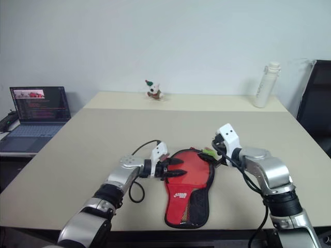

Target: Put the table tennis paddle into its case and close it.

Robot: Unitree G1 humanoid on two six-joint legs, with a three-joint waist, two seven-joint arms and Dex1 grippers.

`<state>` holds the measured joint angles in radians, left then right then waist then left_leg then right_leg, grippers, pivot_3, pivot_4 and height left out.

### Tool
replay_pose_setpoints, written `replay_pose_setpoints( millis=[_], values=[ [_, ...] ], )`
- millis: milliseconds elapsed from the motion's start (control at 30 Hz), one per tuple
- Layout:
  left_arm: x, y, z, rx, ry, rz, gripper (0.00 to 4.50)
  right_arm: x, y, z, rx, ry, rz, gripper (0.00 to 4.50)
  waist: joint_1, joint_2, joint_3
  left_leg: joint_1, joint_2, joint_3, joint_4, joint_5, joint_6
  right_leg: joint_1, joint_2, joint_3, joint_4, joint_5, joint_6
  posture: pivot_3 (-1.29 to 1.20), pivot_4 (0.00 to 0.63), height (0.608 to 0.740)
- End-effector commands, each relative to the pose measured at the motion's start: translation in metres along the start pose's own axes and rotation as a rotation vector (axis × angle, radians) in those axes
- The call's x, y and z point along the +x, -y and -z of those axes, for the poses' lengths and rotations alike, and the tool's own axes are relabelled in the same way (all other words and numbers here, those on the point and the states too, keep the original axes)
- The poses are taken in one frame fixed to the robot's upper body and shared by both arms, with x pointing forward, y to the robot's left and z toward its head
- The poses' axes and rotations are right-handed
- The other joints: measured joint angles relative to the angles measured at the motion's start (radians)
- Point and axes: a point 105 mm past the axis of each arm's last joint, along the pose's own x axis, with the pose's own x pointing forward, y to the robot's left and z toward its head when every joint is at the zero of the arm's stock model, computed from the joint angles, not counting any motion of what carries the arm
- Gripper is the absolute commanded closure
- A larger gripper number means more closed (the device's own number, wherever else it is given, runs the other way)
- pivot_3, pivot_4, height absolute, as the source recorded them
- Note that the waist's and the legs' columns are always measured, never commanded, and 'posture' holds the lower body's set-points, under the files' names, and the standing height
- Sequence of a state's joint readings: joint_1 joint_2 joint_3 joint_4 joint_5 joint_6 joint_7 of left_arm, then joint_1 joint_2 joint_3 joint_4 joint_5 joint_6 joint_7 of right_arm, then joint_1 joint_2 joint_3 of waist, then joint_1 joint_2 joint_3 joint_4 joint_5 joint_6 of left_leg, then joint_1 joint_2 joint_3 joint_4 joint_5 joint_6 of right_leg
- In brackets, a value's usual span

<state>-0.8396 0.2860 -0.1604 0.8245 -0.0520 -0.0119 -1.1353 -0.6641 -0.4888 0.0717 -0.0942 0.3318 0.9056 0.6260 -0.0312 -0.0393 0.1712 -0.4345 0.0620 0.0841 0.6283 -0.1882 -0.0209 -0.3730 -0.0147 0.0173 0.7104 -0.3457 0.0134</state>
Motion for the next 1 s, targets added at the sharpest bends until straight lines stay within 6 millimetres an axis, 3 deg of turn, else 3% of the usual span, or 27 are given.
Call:
replay_pose_setpoints(
  millis=[33, 267, 467, 567, 933, 1000],
  values=[
    [0.007, 0.003, 0.009, -0.006, -0.029, 0.009, 1.76, 0.007, 0.0, -0.011, -0.05, 0.04, 0.007, 0.0, 0.0, 0.0, 0.0, 0.0, 0.0, 0.0, 0.0, 0.0, 0.0, 0.0, 0.0, 0.0, 0.0, 0.0, 0.0, 0.0, 0.15, 0.74],
    [0.009, 0.004, 0.007, 0.007, -0.027, 0.015, 1.76, 0.036, 0.011, 0.007, -0.059, -0.003, 0.076, 0.0, 0.001, 0.0, 0.0, 0.001, 0.0, 0.0, 0.001, 0.0, 0.0, 0.0, 0.0, -0.001, 0.001, 0.0, 0.0, 0.0, 0.15, 0.74],
    [0.008, 0.004, 0.008, 0.017, -0.027, 0.009, 1.76, 0.043, 0.03, 0.022, -0.042, -0.047, 0.133, 0.0, 0.001, 0.0, 0.0, 0.0, 0.0, 0.0, 0.0, 0.0, 0.0, 0.0, -0.001, -0.001, 0.001, 0.0, 0.0, 0.0, 0.15, 0.74],
    [0.007, 0.003, 0.007, 0.017, -0.022, 0.005, 1.73, 0.043, 0.034, 0.024, -0.021, -0.045, 0.142, 0.53, 0.001, 0.0, 0.0, 0.001, 0.0, 0.0, 0.0, 0.0, 0.0, 0.0, -0.001, -0.001, 0.001, 0.0, 0.0, 0.0, 0.15, 0.74],
    [0.017, 0.012, 0.005, 0.049, -0.052, 0.068, 1.73, 0.039, 0.035, 0.029, 0.006, -0.05, 0.139, 4.38, 0.001, 0.0, 0.0, 0.001, 0.0, 0.0, 0.0, 0.0, 0.0, 0.0, -0.001, -0.001, 0.001, 0.0, 0.0, 0.0, 0.15, 0.74],
    [0.023, 0.016, 0.004, 0.049, -0.053, 0.093, 1.73, 0.038, 0.036, 0.029, 0.005, -0.052, 0.141, 4.45, 0.002, 0.0, 0.0, 0.0, 0.0, 0.0, 0.0, 0.0, 0.0, 0.0, -0.001, -0.001, 0.001, 0.0, 0.0, 0.0, 0.15, 0.74]
  ],
)
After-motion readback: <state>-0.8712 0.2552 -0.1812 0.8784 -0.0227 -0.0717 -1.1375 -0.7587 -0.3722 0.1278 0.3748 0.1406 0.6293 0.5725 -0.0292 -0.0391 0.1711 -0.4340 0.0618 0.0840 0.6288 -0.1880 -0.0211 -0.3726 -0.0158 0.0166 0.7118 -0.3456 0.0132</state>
